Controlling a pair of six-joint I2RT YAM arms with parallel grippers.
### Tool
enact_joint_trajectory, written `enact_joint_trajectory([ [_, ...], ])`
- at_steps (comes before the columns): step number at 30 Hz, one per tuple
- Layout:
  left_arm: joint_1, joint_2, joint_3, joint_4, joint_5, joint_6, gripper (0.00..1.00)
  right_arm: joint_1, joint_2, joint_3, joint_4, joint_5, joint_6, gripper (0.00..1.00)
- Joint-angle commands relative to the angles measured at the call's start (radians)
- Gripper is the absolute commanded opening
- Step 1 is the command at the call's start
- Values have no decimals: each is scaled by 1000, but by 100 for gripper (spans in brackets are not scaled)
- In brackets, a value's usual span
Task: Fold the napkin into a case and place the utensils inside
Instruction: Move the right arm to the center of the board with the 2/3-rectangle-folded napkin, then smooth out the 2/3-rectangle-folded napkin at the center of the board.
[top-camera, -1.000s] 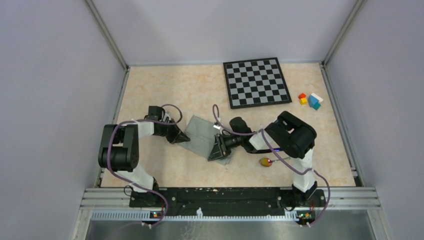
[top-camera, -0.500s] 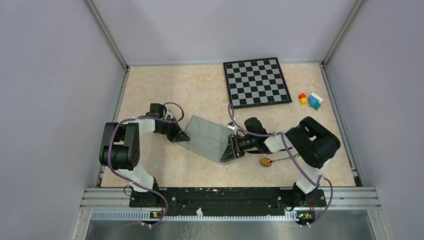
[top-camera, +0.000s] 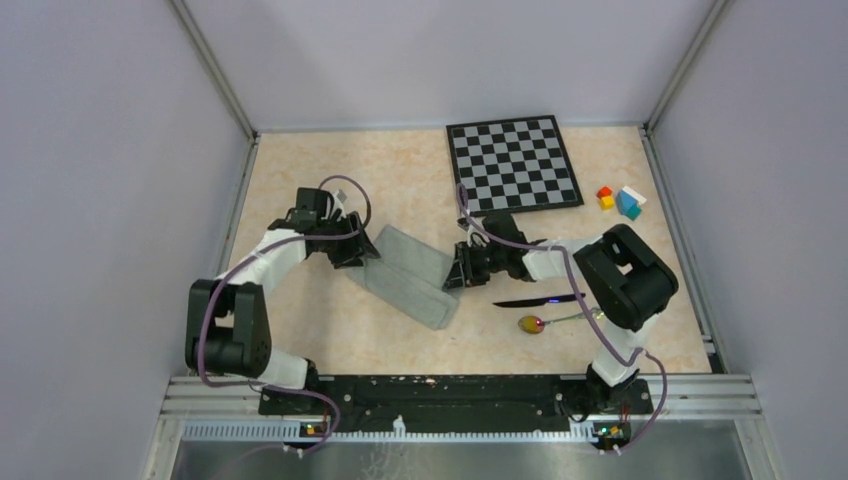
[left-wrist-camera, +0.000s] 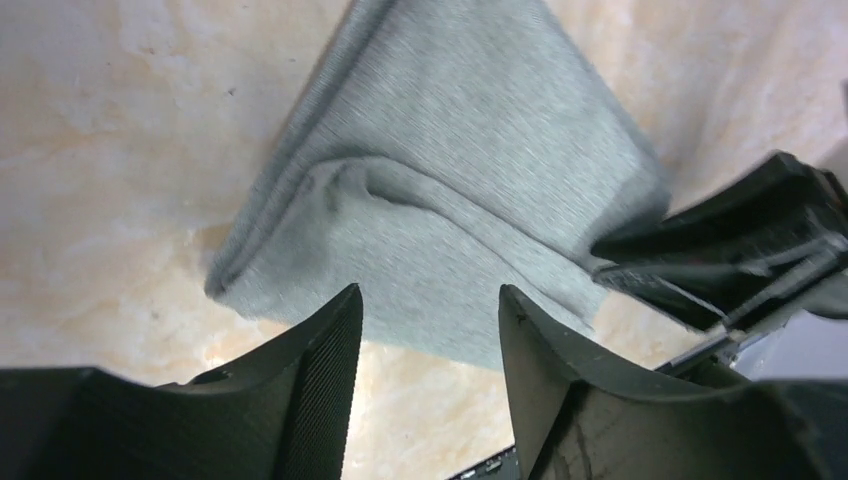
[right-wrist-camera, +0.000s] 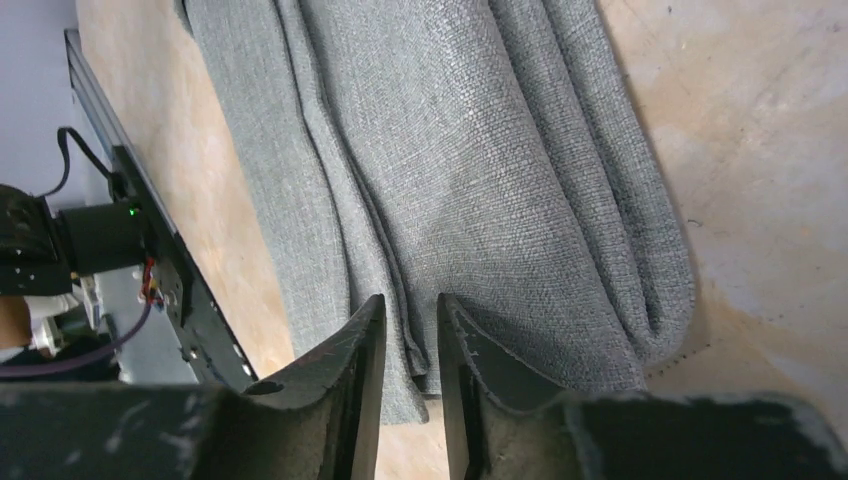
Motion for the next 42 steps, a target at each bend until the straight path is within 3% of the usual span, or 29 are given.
enact_joint_trajectory([
  [1, -2, -127, -25, -52, 69, 52, 60, 53, 18, -23, 27, 115, 45, 24],
  [4, -5, -195, -90, -55, 96, 57, 66, 126, -20, -129, 135, 156, 189, 21],
  [8, -28, -263, -154, -71, 89, 53, 68, 270, -97, -202, 281, 180, 356, 24],
  [13, -147, -300, -137, -82, 71, -6, 72, 279, -242, -92, 58, 201, 229, 39],
  [15, -200, -311, -137, -86, 42, -34, 72, 235, -310, -78, -70, 227, 164, 50],
  [18, -274, -337, -173, -90, -15, -90, 73, 113, -353, -116, -107, 156, 116, 56],
  [22, -385, -355, -217, -92, -83, -187, 71, 71, -339, -147, -120, 98, 67, 58],
  [27, -598, -312, -209, -120, -170, -296, 66, 79, -329, -199, -29, 59, 120, 58],
  [30, -704, -271, -193, -144, -225, -344, 58, 96, -344, -210, -14, 74, 129, 57],
  [34, -792, -200, -171, -185, -292, -383, 49, 124, -348, -200, -14, 76, 139, 55],
  [42, -874, -82, -84, -225, -409, -415, 45, 192, -315, -203, 48, 77, 172, 51],
])
